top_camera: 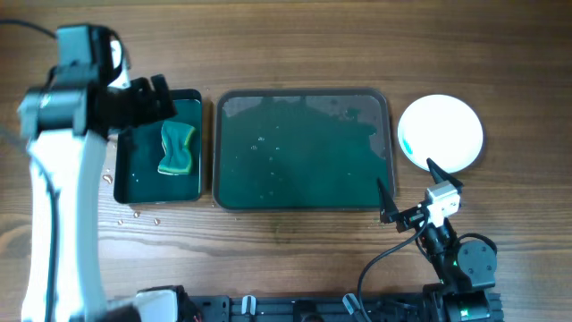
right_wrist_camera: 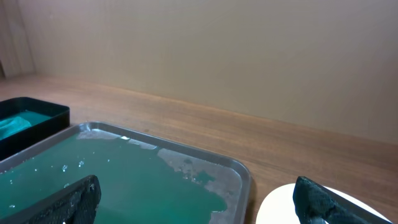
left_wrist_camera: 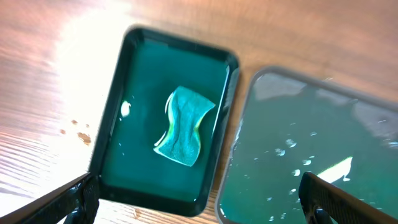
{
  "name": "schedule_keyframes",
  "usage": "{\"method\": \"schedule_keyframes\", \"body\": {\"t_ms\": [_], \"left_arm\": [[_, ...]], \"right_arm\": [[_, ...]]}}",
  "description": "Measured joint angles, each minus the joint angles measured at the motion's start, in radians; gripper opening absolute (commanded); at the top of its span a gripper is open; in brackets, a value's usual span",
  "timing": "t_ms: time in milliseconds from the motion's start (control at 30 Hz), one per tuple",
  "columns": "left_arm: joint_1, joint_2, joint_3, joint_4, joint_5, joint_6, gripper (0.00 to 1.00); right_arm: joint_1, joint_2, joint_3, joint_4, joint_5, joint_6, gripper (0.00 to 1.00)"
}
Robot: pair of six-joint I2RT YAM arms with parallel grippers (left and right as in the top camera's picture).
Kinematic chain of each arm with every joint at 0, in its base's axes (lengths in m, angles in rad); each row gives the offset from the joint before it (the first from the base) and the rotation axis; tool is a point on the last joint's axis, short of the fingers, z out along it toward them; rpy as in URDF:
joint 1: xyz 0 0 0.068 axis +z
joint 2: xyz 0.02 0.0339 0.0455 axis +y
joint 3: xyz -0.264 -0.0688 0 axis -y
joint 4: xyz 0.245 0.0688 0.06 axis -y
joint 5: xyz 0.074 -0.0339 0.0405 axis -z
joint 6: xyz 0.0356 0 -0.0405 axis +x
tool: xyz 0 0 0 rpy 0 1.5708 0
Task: Clean dirty plates on tray and stack at the side
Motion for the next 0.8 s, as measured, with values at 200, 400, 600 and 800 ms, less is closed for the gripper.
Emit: {"method": "schedule_keyframes", "body": {"t_ms": [200,400,600,800], "left_arm": [[0.0,-0.214,0.001,0.0,0.0,0.0,1.0],[0.0,-0.388,-0.003,0.0,0.0,0.0,1.0],[0.0,-0.606,-0.088,0.114,0.0,0.0,1.0],[0.0,-0.864,-0.454,0.504,0.036,0.0,1.0]], "right_arm": [[0.0,0.0,0.0,0.0,0.0,0.0,1.0],[0.0,0.0,0.0,0.0,0.0,0.0,1.0],[0.0,0.0,0.0,0.0,0.0,0.0,1.0],[0.0,-0.002,0.0,-0.001,0.0,0.0,1.0]]}}
